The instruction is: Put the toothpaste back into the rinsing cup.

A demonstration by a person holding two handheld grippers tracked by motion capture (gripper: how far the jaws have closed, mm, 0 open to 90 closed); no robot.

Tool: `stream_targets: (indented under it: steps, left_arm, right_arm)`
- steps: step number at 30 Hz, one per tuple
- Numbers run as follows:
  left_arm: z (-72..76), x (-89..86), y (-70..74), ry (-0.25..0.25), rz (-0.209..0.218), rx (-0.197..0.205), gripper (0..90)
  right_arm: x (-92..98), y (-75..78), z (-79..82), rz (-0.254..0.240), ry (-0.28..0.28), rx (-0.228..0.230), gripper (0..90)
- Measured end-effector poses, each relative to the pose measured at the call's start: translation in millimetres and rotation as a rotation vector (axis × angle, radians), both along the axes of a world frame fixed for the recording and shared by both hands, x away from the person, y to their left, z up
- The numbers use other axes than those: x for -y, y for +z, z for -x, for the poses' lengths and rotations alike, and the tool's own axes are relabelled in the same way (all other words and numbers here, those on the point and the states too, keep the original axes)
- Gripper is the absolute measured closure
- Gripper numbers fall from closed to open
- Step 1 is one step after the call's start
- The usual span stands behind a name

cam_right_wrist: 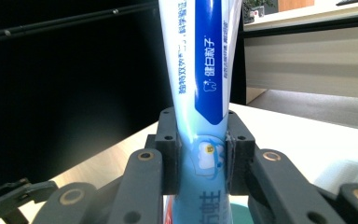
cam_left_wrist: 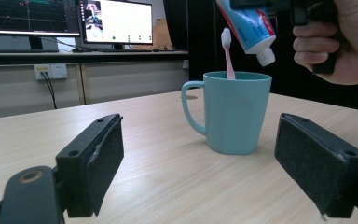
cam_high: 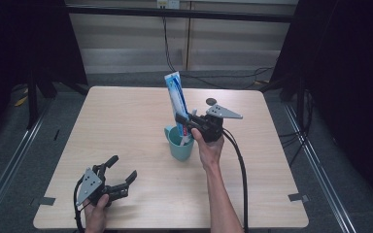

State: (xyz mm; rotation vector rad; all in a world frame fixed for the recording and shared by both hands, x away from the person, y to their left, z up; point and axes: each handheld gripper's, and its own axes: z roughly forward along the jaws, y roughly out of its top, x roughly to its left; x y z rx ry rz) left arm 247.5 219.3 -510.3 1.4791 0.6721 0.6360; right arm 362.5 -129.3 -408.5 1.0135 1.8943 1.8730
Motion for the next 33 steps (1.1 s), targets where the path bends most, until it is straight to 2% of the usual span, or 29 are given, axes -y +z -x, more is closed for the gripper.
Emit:
stream_targets:
  steps: [8, 13, 22, 29, 33]
  left_arm:
    - [-0.2, -0.5, 0.1, 0.000, -0.007, 0.003, 15.7]
    - [0.2, -0.1, 0.0, -0.004, 0.001, 0.003, 15.7]
    - [0.2, -0.2, 0.0, -0.004, 0.001, 0.003, 15.6]
    - [0.1, -0.6, 0.1, -0.005, -0.006, 0.004, 15.7]
    - [0.2, -0.2, 0.0, -0.005, 0.001, 0.003, 15.7]
  right_arm:
    - [-6.3, -12.9, -7.3, 0.032, -0.019, -0.027, 72.0]
    - [-7.5, -23.1, -8.0, 0.010, -0.013, -0.028, 72.0]
    - [-9.7, -32.8, -6.9, 0.064, -0.015, -0.047, 71.5]
    - [-8.0, -42.1, -5.7, 0.069, -0.020, -0.070, 71.3]
    - [-8.3, -45.9, -5.5, 0.106, -0.022, -0.091, 71.1]
